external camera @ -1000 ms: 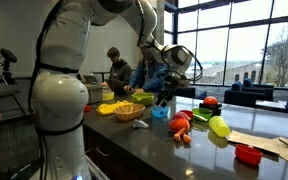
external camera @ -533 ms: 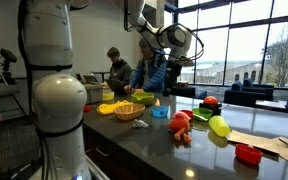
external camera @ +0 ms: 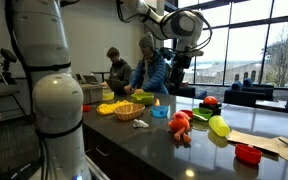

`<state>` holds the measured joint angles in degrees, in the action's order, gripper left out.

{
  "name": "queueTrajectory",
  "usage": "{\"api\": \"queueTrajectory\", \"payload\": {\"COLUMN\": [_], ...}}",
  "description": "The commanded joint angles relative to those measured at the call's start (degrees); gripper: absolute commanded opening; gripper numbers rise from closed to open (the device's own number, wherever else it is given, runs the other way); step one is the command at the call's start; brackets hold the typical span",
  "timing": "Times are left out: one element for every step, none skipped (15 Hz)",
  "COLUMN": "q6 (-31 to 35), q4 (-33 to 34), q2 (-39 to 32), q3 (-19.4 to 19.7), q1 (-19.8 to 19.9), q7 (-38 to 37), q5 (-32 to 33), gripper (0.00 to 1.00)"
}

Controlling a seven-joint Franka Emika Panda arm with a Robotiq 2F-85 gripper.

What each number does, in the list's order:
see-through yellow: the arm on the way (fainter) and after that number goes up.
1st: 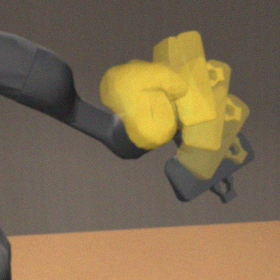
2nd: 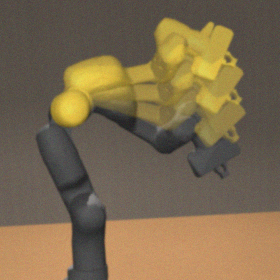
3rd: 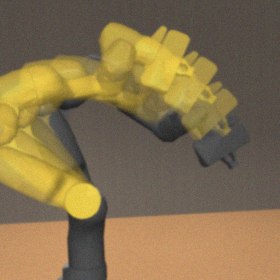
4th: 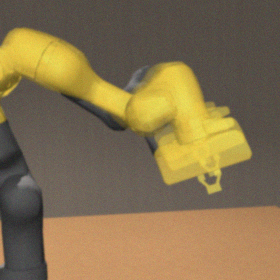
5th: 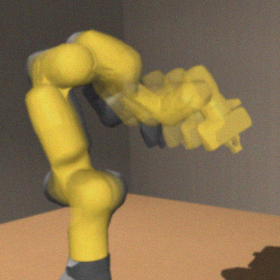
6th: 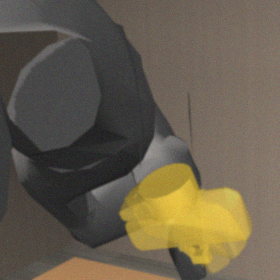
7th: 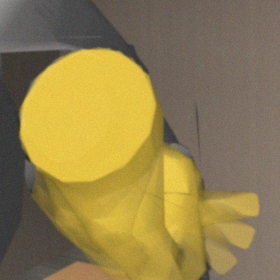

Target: Move the white clip to the left

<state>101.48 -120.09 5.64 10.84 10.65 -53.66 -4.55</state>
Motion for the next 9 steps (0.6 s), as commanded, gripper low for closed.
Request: {"api": "queueTrajectory", "payload": {"q6": [3.55, 3.79, 4.02, 4.18, 4.13, 2.68, 2.78, 2.86, 2.91], "q4": [-2.96, -3.13, -3.44, -3.85, -4.14, -1.62, -1.98, -2.27, -2.40], "q2": [5.16, 5.60, 6.19, 6.76, 7.14, 4.44, 4.86, 5.14, 5.27], "q3": [-0.85, -1.18, -1.49, -1.81, -2.19, -2.02, -2.26, -2.42, -2.51], "q1": [0.12, -0.08, -0.10, -0.12, -0.15, 0.25, 0.18, 0.16, 0.16], "q7": [-0.20, 1.85, 2.53, 3.28, 3.88, 2.51, 2.85, 2.99, 3.11], "q5": [-1.88, -1.10, -0.87, -0.64, -0.07, -0.95, -0.82, -0.76, -0.74], "gripper": [1.00, 1.00, 1.00, 1.00, 1.00, 1.00, 1.00, 1.00, 1.00]}}
